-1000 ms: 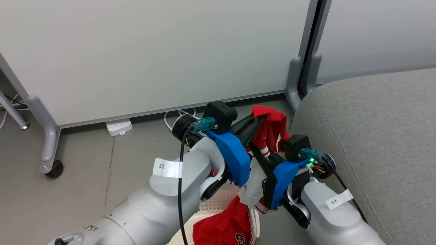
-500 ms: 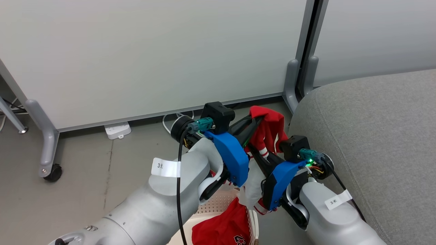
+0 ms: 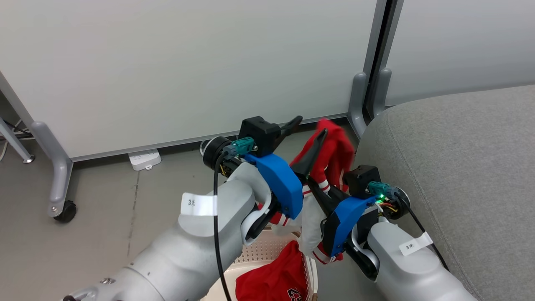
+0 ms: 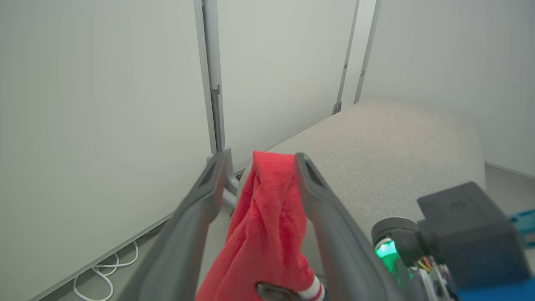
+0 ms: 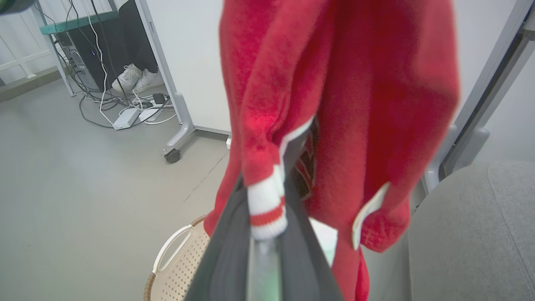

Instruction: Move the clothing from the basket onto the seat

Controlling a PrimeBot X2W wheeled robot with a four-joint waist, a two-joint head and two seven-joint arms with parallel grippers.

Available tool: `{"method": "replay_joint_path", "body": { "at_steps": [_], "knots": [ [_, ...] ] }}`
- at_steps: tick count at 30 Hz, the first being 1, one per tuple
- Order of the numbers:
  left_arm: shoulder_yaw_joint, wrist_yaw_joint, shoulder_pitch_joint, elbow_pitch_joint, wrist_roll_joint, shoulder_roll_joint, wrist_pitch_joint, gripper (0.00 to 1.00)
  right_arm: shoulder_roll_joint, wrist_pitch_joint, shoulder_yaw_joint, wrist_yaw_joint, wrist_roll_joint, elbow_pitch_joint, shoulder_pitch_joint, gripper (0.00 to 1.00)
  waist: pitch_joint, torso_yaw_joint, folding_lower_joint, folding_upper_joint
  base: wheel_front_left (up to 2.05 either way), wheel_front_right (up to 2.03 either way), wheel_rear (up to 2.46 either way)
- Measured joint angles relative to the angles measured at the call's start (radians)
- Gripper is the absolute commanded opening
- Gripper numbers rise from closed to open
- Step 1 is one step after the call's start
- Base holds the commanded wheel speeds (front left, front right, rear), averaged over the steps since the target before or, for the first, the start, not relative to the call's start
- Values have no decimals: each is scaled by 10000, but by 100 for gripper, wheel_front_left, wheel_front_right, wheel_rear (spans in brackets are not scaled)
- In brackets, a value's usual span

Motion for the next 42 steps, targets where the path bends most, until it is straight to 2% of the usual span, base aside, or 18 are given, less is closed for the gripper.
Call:
{"method": "replay_joint_path", "body": {
  "at_steps": [3, 10, 19, 29, 42],
  "knots": [
    [984, 165, 716, -587, 809, 178, -2, 100, 0, -40, -176, 0, -23, -36, -24, 0, 44, 19, 0, 0, 0, 0, 0],
    [2878, 451, 2627, -2073, 2711, 982, -12, 100, 0, -59, -686, 0, -378, -278, -69, 0, 100, 15, 0, 0, 0, 0, 0],
    [5089, 219, 5372, -3568, 4665, 1496, -12, 100, 0, -69, -1475, 0, -953, -1099, 208, 0, 182, -30, 0, -1, 0, 0, 0],
    [6892, -199, 6799, -4044, 5754, 1260, -12, 100, 0, -69, -1887, 0, -1258, -1578, 552, 0, 225, -55, 0, 0, 0, 0, 0],
    [7657, -385, 7125, -3921, 6403, 880, -13, 100, 0, 61, -2069, 0, -1421, -1818, 771, 0, 271, -405, 0, 0, 0, 0, 0]
  ]
}}
